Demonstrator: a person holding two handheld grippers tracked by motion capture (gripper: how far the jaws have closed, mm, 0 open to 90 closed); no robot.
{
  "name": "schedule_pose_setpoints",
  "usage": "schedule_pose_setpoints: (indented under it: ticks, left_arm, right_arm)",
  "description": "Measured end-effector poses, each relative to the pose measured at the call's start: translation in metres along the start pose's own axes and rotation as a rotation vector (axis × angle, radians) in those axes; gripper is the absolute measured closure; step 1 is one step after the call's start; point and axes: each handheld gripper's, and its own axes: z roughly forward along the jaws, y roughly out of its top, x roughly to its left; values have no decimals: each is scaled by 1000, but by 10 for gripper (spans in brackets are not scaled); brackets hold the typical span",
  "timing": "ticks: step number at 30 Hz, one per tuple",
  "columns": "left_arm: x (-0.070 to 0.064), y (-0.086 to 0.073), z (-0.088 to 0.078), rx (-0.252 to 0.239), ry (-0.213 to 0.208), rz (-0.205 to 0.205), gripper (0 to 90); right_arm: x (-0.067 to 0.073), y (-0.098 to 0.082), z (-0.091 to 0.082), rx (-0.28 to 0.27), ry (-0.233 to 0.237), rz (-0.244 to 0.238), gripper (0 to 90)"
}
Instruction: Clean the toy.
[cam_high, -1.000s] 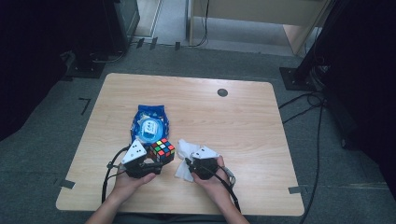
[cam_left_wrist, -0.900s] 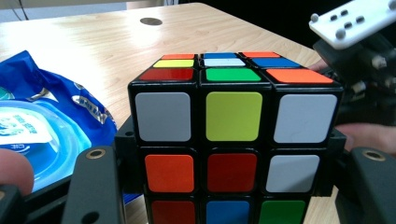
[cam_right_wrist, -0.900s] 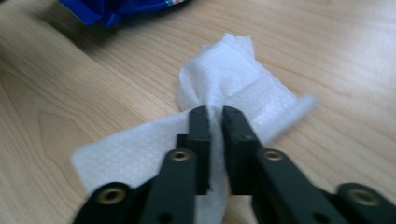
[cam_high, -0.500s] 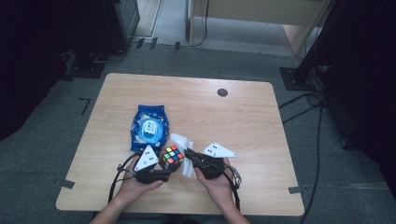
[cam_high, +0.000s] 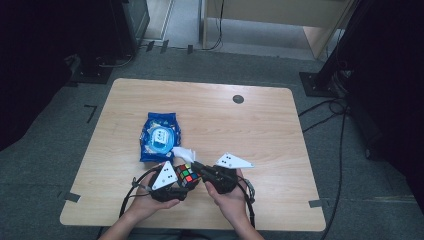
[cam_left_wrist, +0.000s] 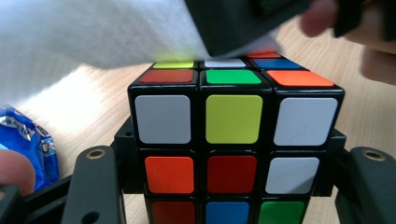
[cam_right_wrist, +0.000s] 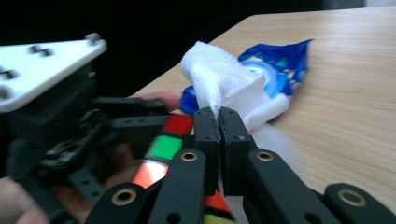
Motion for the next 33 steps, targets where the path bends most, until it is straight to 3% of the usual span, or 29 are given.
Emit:
schedule_pose_setpoints:
  ticks: [2, 3, 6, 9, 12, 13, 16, 18, 23, 25, 28, 33]
  left_arm:
    - [1, 0, 1, 2, 3, -7, 342]
    - [3, 0, 1, 0, 9, -13, 342]
    - [8, 1, -2, -13, 21, -32, 342]
    - [10, 1, -3, -21, 31, -38, 342]
    - [12, 2, -6, -28, 34, -36, 342]
    - [12, 2, -6, -31, 37, -34, 342]
    - [7, 2, -4, -26, 22, -7, 343]
    - [2, 3, -1, -15, 19, 14, 342]
    - [-1, 3, 6, 1, 20, 10, 342]
    - [4, 2, 6, 3, 37, -14, 342]
    - [13, 1, 1, -7, 56, -52, 342]
    - [30, 0, -11, -38, 106, -101, 342]
  right_arm:
    - [3, 0, 0, 4, 21, -5, 885]
    - [10, 1, 1, 17, 63, -26, 885]
    - [17, 3, -1, 20, 88, -49, 884]
    - [17, 3, -4, 20, 89, -49, 884]
    - [9, 2, -11, 19, 61, -42, 882]
    - [-1, 1, -14, 8, 20, -17, 882]
    - [-14, -1, -15, 2, -35, 39, 881]
    - [-16, -2, -15, -1, -32, 56, 879]
    - [-2, -2, -10, 2, 20, 12, 877]
    - [13, -2, -6, 16, 70, -35, 877]
    - [16, -1, -7, 30, 78, -63, 878]
    - [2, -3, -10, 33, 14, -45, 879]
